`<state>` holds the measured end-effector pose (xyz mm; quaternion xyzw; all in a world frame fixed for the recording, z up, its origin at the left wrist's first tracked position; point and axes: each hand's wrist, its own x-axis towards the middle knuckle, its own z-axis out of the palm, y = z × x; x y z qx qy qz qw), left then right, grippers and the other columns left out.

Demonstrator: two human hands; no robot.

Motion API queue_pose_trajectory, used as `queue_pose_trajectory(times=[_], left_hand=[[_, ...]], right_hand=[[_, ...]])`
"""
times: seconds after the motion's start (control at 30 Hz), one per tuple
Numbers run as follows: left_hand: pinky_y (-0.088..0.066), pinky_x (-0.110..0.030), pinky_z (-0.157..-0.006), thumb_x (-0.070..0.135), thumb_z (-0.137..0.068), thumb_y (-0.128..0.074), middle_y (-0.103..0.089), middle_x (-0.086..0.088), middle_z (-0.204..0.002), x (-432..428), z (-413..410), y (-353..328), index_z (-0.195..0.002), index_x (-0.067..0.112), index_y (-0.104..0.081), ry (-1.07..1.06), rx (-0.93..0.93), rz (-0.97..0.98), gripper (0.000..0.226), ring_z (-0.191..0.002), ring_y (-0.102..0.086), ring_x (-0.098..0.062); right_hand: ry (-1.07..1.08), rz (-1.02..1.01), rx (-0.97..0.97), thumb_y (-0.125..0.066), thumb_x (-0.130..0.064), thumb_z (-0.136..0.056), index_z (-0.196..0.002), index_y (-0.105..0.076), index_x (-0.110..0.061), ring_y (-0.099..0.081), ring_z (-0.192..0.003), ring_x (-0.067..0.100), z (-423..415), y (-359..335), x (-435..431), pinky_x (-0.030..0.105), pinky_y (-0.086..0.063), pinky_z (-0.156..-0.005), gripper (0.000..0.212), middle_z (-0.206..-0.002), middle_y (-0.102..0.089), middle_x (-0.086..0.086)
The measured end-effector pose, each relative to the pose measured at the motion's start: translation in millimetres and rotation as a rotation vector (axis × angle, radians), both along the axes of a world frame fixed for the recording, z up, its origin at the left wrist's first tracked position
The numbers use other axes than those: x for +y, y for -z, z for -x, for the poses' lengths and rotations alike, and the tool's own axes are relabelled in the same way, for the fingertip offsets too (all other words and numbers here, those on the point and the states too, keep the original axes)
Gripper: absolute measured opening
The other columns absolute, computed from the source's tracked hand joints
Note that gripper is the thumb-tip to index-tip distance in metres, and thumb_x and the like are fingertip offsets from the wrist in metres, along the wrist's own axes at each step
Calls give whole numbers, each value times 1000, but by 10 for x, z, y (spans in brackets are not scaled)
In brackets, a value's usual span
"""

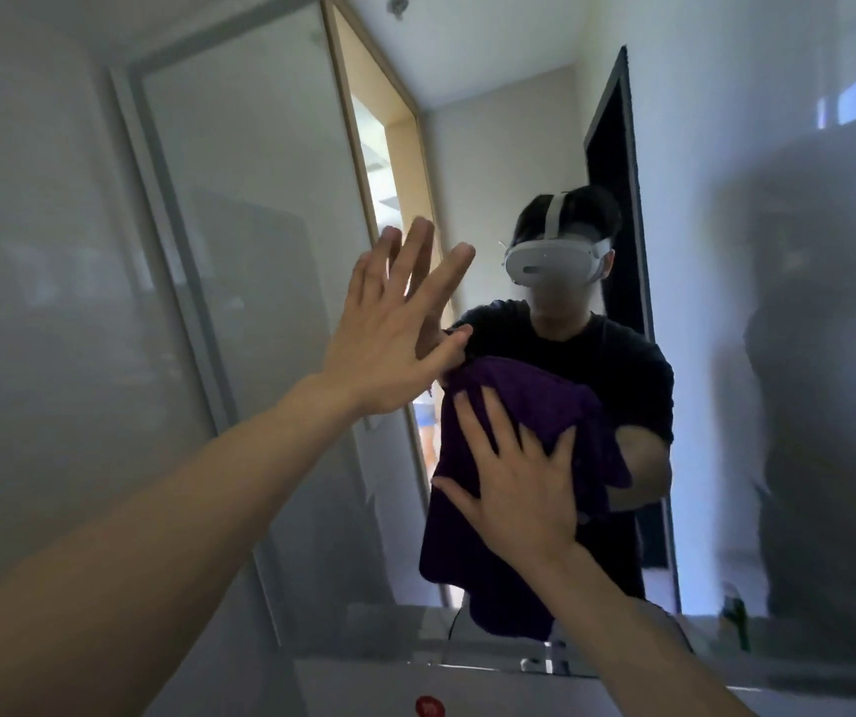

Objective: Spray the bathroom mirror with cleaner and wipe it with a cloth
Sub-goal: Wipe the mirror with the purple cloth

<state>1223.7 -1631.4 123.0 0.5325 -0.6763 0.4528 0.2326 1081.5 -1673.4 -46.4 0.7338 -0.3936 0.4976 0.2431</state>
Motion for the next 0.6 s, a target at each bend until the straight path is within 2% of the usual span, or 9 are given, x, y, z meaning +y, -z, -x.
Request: queue_pose_trajectory(times=[0.1, 0.2, 0.3, 0.47, 0.6], left_hand=[[14, -57, -121, 75, -87, -48, 25, 3, -168, 197, -439, 54, -156, 50, 15, -133, 201, 4, 96, -154, 24, -30], [16, -58, -120, 83, -76, -58, 30, 4, -166, 408, -944, 218, -149, 56, 26, -272, 367, -99, 115, -152, 30, -29], [11, -64, -121, 83, -71, -64, 43, 8, -159, 530, -1247, 311, -145, 58, 32, -336, 354, -228, 123, -148, 37, -27], [16, -59, -118, 78, -70, -68, 55, 19, -147, 482, -1339, 306, -147, 56, 30, -278, 345, -247, 126, -137, 51, -19], [20, -51, -118, 74, -72, -71, 52, 18, -150, 483, -1381, 306, -147, 59, 27, -209, 353, -249, 125, -139, 49, -20]], right_hand=[[-75, 34, 65, -67, -68, -80, -159, -27, -25, -59, -119, 30, -347, -20, 67, 69, -29, -105, 98, -162, -28, 0], [-122, 49, 154, -72, -62, -78, -157, -33, -26, -67, -105, 25, -695, 12, 174, 66, -32, -107, 95, -160, -40, -5], [-150, 44, 277, -76, -61, -75, -153, -43, -29, -70, -95, 20, -977, 219, 264, 61, -42, -106, 90, -155, -48, -8], [-216, -9, 603, -79, -63, -68, -147, -52, -34, -65, -117, 13, -1068, 766, 326, 48, -42, -109, 89, -147, -56, -16], [-200, -40, 563, -86, -62, -58, -142, -58, -35, -70, -105, 11, -677, 1092, 292, 50, -48, -103, 93, -140, -61, -18]])
